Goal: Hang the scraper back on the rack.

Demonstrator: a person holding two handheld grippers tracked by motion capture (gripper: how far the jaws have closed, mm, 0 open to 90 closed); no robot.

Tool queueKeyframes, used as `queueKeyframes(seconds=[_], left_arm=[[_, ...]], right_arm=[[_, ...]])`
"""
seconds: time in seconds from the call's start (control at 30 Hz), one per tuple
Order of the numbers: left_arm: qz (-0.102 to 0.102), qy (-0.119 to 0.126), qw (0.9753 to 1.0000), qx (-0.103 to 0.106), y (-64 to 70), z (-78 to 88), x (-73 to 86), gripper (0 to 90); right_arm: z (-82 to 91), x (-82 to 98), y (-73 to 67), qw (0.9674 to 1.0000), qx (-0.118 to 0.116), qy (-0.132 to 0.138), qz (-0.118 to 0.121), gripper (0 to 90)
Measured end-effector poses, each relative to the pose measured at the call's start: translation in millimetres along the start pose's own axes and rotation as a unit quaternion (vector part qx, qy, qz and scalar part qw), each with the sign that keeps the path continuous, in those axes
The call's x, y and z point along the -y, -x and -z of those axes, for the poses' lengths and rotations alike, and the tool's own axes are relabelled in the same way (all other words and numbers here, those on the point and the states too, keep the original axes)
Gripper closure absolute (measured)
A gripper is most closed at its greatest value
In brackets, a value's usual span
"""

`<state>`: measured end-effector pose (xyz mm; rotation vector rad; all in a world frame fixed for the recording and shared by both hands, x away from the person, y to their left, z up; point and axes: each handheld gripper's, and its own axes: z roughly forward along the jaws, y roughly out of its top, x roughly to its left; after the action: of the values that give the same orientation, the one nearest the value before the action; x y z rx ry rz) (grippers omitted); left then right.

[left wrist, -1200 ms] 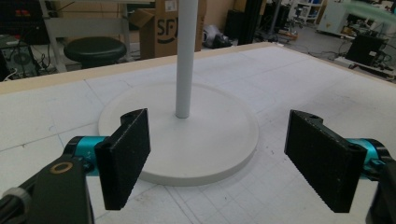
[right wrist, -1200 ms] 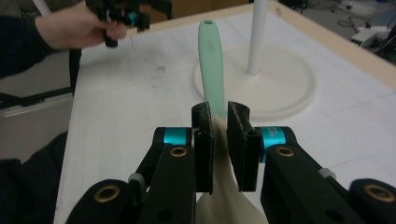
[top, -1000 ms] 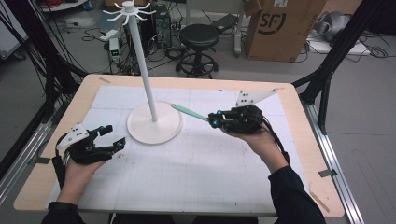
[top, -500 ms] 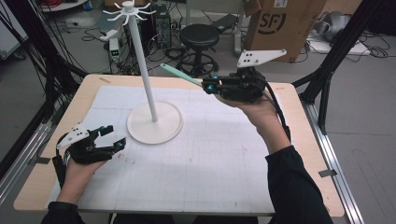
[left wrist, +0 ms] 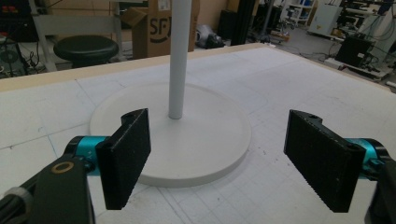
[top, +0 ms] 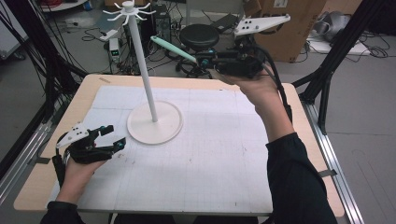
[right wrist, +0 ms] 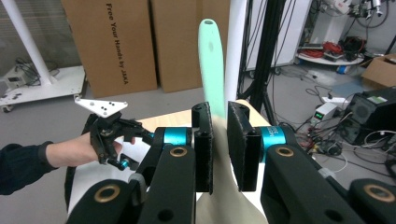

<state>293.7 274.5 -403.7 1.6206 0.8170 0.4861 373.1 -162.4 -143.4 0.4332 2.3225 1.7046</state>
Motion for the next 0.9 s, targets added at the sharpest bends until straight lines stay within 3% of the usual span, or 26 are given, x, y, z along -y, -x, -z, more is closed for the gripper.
queueKeyframes(seconds=[0.5,0.9], left_arm=[[0.002,0.003,1.0000,0.002,-1.5,0.7,-0.7,23.4],[0.002,0.003,1.0000,0.002,-1.4,0.7,-0.6,23.4]], right_arm=[[0.7,-26.4,1.3,0.9999,0.016,0.005,0.003,81.5],[-8.3,-32.6,3.0,0.9996,0.026,0.005,0.009,81.5]])
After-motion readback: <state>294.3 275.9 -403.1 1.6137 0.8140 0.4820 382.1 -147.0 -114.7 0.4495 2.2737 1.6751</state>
